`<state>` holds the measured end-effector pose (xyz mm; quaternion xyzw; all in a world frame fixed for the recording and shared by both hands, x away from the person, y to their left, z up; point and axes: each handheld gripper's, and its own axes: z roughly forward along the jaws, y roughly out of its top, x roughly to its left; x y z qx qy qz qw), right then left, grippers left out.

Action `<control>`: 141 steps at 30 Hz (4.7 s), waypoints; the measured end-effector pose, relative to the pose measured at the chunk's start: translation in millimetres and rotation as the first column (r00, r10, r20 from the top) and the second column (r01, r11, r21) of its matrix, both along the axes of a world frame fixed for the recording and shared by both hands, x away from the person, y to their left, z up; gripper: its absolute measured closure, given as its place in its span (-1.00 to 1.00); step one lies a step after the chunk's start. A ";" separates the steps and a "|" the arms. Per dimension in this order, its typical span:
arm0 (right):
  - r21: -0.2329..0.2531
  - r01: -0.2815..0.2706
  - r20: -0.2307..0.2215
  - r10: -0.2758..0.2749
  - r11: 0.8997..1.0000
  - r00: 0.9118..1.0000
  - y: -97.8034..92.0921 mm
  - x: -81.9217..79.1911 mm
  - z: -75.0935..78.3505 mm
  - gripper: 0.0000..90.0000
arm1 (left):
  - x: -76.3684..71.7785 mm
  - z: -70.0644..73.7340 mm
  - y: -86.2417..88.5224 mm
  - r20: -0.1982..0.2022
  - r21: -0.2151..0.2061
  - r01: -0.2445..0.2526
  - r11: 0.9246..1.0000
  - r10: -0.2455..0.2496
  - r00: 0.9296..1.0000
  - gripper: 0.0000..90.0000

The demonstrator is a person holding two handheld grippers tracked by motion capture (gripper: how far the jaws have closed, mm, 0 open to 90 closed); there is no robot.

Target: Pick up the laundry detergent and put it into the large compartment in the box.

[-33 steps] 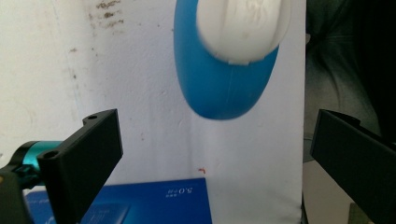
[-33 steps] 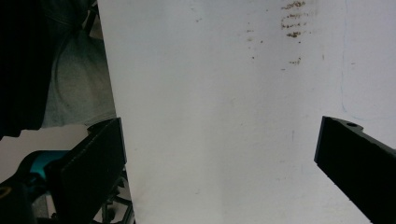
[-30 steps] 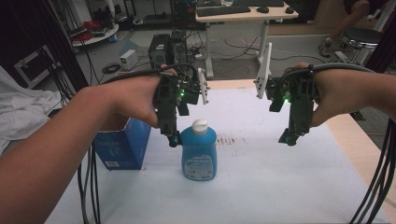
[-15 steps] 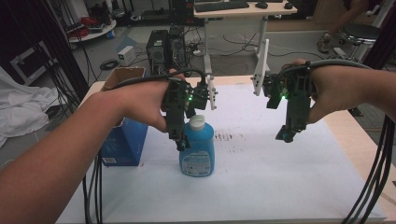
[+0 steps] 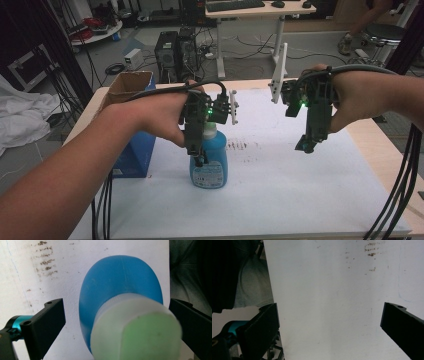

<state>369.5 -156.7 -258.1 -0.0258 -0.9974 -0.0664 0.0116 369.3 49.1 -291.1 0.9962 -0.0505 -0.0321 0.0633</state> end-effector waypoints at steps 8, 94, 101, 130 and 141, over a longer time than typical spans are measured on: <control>-0.005 0.015 -0.002 -0.015 1.000 1.000 -10.0 0.4 -2.9 -0.97 | 1.3 -5.3 -2.0 -0.002 0.007 -0.005 1.000 0.005 1.000 -0.95; -0.017 0.010 -0.007 -0.010 1.000 1.000 -0.2 5.2 -13.2 -0.97 | -0.6 -7.7 -4.0 0.005 0.027 0.001 1.000 -0.002 1.000 -0.12; -0.017 0.009 -0.006 -0.009 1.000 1.000 -0.3 4.6 -13.3 -0.97 | -0.8 -5.7 -2.4 0.001 0.023 -0.022 0.999 0.022 1.000 -0.12; -0.007 0.000 -0.001 0.000 1.000 1.000 2.1 0.0 -10.0 -0.97 | 9.4 127.5 57.2 0.022 0.004 -0.271 0.963 0.271 0.962 -0.11; 0.011 -0.005 0.002 0.005 1.000 1.000 7.7 1.3 -7.0 -0.97 | 14.8 161.2 90.3 -0.010 -0.037 -0.360 0.932 0.360 0.933 -0.12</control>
